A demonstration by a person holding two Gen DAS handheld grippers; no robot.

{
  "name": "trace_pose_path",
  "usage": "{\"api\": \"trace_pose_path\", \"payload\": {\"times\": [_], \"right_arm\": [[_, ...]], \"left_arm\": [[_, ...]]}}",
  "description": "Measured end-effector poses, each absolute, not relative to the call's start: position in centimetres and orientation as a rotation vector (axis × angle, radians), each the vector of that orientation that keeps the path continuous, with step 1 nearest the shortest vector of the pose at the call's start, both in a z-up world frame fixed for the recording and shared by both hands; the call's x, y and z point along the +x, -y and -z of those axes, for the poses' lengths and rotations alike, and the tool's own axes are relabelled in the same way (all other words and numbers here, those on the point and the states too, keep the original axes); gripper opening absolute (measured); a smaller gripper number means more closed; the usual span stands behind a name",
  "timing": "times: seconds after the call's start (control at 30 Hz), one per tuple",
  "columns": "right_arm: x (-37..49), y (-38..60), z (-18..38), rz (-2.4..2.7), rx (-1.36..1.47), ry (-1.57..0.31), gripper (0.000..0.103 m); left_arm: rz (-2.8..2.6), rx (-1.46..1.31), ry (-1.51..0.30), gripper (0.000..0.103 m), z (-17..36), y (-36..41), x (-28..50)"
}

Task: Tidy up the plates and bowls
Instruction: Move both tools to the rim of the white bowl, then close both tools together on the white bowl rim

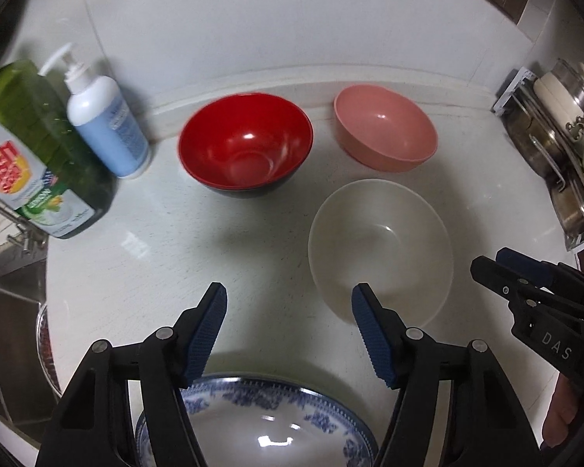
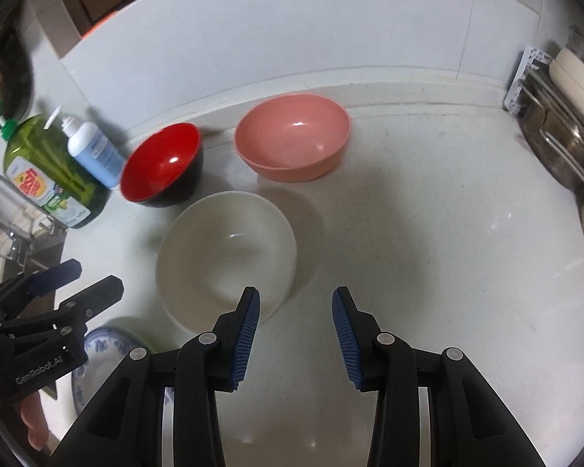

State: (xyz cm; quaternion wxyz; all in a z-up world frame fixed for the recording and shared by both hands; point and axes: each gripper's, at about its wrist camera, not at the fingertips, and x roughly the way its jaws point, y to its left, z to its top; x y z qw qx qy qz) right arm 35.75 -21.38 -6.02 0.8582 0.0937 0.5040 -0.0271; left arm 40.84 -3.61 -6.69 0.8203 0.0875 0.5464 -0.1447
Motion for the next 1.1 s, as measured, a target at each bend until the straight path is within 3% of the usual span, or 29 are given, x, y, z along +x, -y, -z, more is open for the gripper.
{"api": "trace_pose_path", "payload": {"times": [0.27, 0.63, 0.87, 0.97, 1.1], "right_arm": [[38.1, 22.1, 8.7, 0.043, 0.242, -1.131, 0.040], [39.7, 21.9, 10.4, 0.037, 0.254, -1.180, 0.039], [40.6, 21.5, 11.2, 0.032, 0.240, -1.206, 0.023], [40.7, 21.6, 11.4, 0.026, 0.246, -1.212, 0.015], [40.8, 21.7, 11.8, 0.018, 0.267, -1.224, 0.012]], "left_arm": [[0.311, 0.186, -1.235, 0.056, 9.7, 4.5, 43.3], [0.319, 0.169, -1.296, 0.035, 11.9, 5.0, 45.1], [0.337, 0.139, -1.323, 0.018, 12.4, 5.2, 45.6], [0.340, 0.128, -1.321, 0.014, 12.5, 5.6, 45.7], [0.344, 0.110, -1.326, 0.012, 12.5, 5.9, 46.0]]}}
